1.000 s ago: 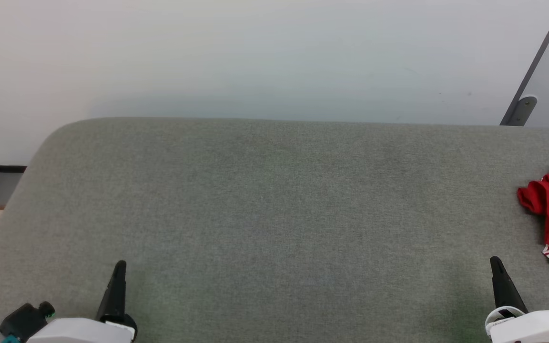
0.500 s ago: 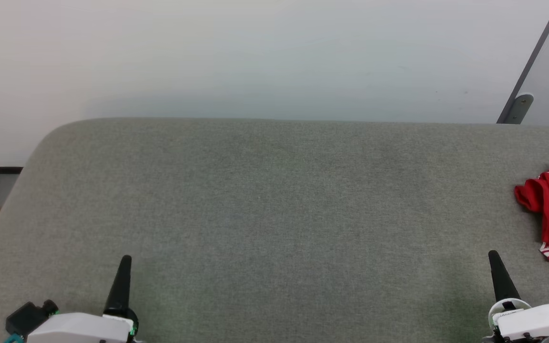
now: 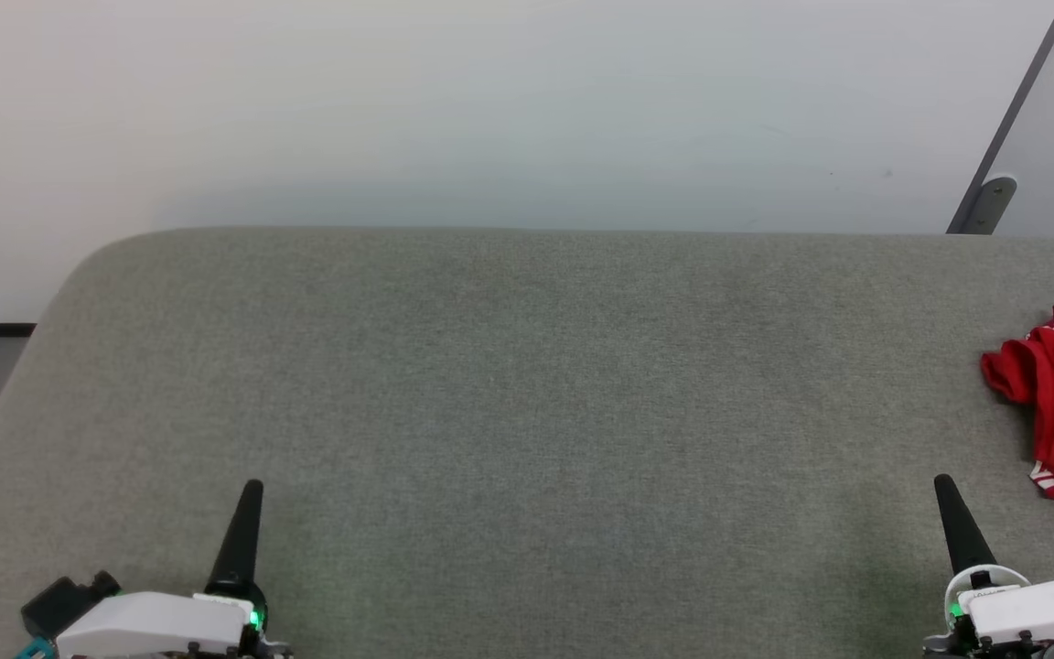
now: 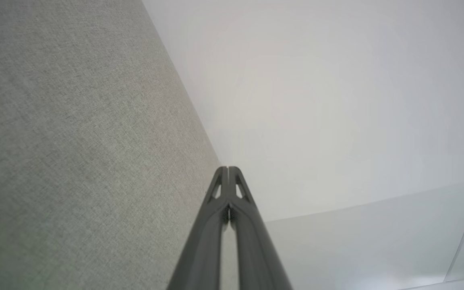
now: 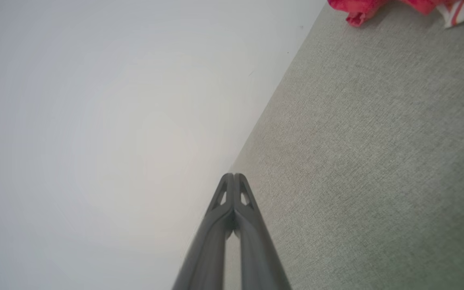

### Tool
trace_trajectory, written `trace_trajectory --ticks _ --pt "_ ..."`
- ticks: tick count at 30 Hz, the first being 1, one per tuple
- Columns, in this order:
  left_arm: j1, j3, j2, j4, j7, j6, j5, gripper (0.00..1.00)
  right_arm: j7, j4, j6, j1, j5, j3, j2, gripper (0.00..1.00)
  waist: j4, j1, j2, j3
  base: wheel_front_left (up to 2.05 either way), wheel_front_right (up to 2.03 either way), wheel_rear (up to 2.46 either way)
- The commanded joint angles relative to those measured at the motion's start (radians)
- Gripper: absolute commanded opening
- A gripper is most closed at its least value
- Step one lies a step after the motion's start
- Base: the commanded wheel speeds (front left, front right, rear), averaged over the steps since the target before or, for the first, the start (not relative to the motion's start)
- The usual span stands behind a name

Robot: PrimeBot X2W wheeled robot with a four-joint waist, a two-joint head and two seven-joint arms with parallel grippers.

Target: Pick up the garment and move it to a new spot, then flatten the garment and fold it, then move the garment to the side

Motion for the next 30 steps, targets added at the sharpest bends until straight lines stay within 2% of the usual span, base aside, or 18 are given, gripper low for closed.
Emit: trace_trajectory --ticks 1,30 --pt "-0.019 0.007 -0.002 -0.005 0.004 0.0 -0.019 0.0 0.006 -0.009 -0.001 -0.021 0.024 -0.006 0.001 0.0 -0.001 0.0 0.0 0.0 0.0 0.0 0.0" --pt "-0.044 0.029 -0.05 0.002 0.067 0.0 -0.201 0.0 0.068 -0.006 -0.001 -0.042 0.282 -0.015 0.013 0.0 -0.019 0.0 0.0 0.006 0.0 0.0 0.0"
